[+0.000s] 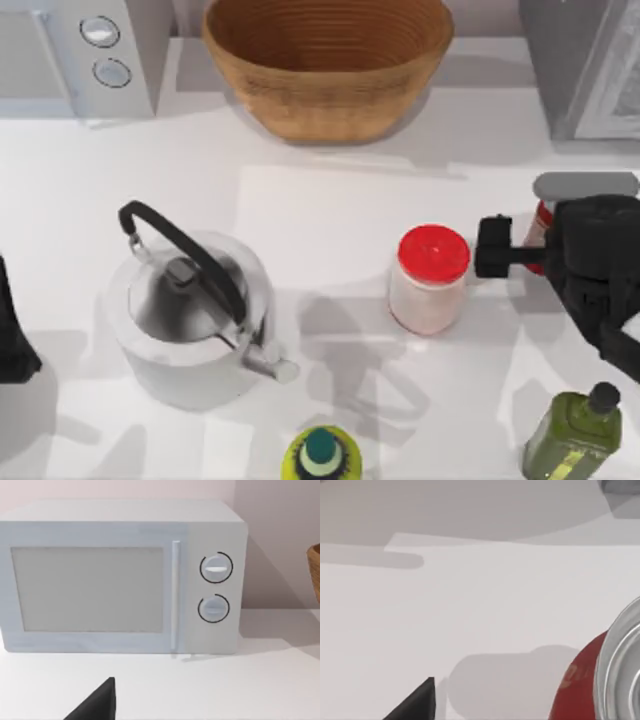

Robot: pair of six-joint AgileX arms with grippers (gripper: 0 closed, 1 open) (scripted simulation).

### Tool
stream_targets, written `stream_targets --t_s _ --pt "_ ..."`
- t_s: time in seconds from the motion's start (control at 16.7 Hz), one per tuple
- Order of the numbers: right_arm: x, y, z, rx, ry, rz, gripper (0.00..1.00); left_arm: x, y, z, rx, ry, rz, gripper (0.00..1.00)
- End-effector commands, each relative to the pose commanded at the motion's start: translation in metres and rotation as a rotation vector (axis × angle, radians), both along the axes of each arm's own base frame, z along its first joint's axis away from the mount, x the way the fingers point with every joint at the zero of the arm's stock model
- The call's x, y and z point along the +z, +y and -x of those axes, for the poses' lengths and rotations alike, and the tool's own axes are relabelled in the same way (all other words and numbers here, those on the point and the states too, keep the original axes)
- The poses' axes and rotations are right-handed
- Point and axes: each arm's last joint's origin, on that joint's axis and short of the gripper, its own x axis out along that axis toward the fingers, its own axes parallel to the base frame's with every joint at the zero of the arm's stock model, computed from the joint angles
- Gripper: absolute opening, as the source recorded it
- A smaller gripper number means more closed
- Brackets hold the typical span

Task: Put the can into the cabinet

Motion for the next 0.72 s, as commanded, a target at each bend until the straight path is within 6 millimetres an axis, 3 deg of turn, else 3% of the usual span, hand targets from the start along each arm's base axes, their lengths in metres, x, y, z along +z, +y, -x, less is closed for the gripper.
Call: stream_targets --t_s 0.18,0.72 --pt "0.0 0.0 0.0 0.0 0.0 0.0 1.0 0.0 0.0 0.0 0.0 0.0 0.0 1.0" --pt "0.0 0.0 0.0 0.0 0.0 0.0 0.32 0.0 0.0 0.0 0.0 0.0 0.0 1.0"
